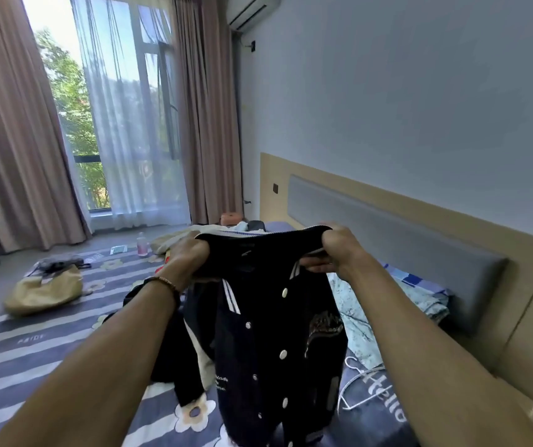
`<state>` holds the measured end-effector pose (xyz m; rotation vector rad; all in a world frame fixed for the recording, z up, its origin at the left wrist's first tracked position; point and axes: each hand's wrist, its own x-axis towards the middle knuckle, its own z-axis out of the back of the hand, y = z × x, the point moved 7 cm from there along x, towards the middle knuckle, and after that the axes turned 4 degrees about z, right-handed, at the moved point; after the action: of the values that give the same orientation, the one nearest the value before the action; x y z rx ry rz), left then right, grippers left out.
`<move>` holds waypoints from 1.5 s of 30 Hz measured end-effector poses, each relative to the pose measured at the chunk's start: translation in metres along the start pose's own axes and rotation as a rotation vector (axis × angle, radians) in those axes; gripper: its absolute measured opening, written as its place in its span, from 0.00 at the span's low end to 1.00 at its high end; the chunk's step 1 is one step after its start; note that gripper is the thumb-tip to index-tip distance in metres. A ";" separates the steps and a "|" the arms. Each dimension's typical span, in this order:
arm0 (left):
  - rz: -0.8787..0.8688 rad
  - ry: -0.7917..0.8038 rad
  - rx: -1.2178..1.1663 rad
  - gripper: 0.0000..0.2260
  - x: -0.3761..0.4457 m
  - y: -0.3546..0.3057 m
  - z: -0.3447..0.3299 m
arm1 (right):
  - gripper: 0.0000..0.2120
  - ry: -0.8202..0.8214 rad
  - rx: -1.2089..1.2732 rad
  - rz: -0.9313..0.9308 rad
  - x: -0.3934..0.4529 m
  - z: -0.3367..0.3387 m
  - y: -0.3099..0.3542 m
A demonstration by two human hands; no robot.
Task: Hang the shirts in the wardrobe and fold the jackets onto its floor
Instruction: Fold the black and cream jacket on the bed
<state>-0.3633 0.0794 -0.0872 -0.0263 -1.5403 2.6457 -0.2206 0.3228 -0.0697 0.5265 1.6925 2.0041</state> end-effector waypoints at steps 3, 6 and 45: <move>0.133 0.046 -0.291 0.16 -0.014 0.009 0.012 | 0.16 0.027 0.155 0.030 -0.021 -0.015 0.010; 0.102 0.014 -0.390 0.13 -0.023 0.008 0.040 | 0.16 -0.043 0.246 0.056 -0.041 -0.022 0.019; 0.121 0.218 0.634 0.36 0.217 0.413 -0.037 | 0.37 0.373 -0.396 -0.141 0.200 -0.390 -0.335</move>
<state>-0.6024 -0.0744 -0.4589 -0.3610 -0.6134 2.9718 -0.5709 0.1670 -0.4665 -0.1068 1.4131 2.3518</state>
